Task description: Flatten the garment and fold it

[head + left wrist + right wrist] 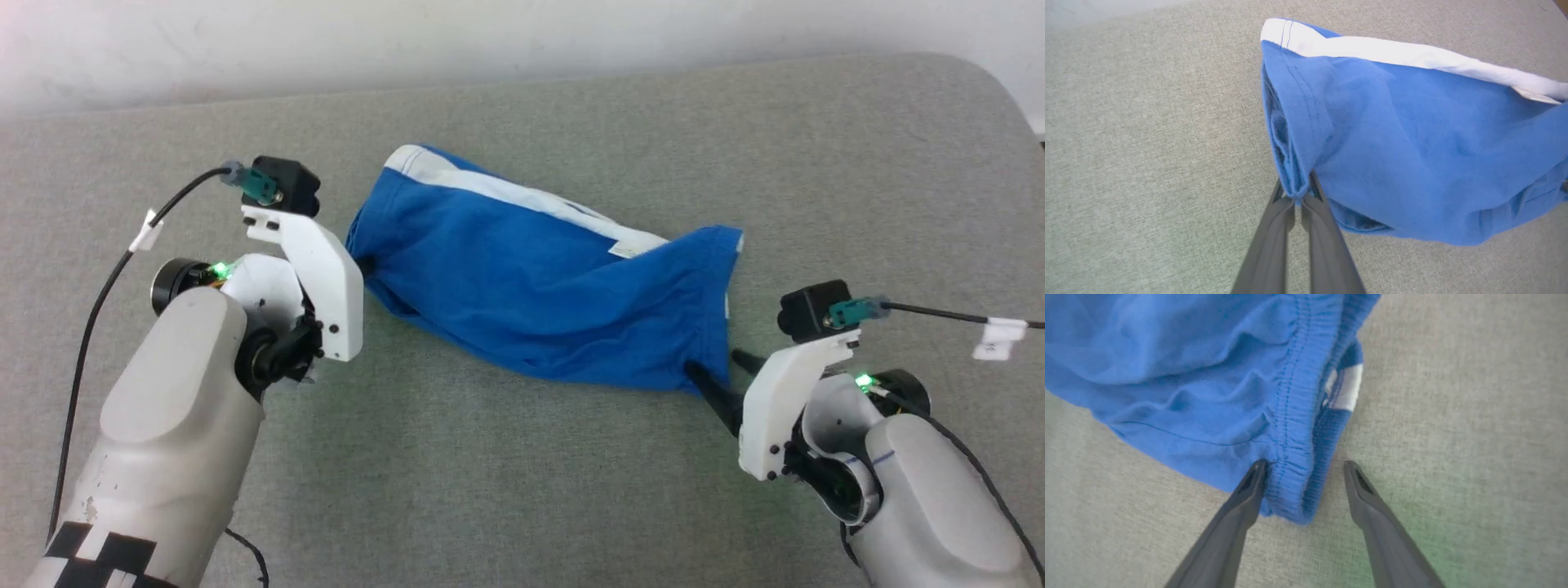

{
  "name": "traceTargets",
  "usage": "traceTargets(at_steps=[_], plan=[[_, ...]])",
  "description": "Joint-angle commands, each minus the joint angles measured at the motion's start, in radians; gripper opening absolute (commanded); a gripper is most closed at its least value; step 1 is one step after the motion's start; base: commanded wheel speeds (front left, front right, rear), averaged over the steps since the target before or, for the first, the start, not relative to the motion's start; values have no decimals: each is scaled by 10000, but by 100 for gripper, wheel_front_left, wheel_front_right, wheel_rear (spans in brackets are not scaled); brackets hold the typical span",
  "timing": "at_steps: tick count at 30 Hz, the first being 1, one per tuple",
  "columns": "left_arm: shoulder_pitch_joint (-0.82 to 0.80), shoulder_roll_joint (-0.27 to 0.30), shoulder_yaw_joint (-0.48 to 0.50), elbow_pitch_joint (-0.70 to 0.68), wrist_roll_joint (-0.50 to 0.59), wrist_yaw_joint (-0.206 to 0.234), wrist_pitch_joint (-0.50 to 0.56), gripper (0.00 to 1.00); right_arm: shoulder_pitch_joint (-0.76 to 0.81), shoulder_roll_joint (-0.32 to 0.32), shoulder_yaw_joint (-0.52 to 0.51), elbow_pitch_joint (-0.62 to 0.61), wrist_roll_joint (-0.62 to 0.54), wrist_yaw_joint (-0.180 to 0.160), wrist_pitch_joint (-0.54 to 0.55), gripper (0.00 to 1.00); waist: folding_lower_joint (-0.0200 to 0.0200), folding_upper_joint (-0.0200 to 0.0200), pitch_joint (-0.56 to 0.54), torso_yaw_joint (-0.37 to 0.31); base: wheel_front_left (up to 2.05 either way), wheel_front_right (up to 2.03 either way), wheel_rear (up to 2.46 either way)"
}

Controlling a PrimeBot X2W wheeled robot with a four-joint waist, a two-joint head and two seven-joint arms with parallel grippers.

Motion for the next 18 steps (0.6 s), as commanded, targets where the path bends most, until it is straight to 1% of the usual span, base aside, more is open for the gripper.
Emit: traceTargets(at_steps=[1,4,5,6,7,8,10,14,18], plan=[[-140,-16,-5,-75,44,81,-82,0,-195,69,-11,428,22,-9,142,100,-1,-1,86,114,0,0,0],[-95,-42,-25,-217,26,83,-194,0,-443,283,56,1472,42,-9,712,100,-1,-1,99,209,0,0,0],[-46,-42,-43,-262,28,92,-213,0,-495,334,99,1752,62,-9,950,62,-1,-1,90,231,0,0,0],[-3,-47,-40,-317,14,101,-251,0,-546,367,162,1964,66,-9,1148,40,-1,-1,85,248,0,0,0],[50,-51,-40,-372,3,113,-289,0,-589,415,197,2103,120,-9,1263,13,-1,-1,75,267,0,0,0],[107,-44,-48,-424,-3,119,-315,0,-630,450,227,2184,166,-9,1307,0,-1,-1,59,282,0,0,0],[238,-17,-12,-573,-20,147,-479,0,-712,478,322,2203,251,-9,1268,0,-1,-1,-8,290,0,0,0],[722,123,52,-1048,13,284,-857,0,-819,354,496,1700,528,-9,754,0,-1,-1,-321,302,0,0,0],[1673,204,249,-1917,-62,652,-1379,0,-545,-16,624,788,743,-9,427,0,-1,-1,-806,397,0,0,0]])
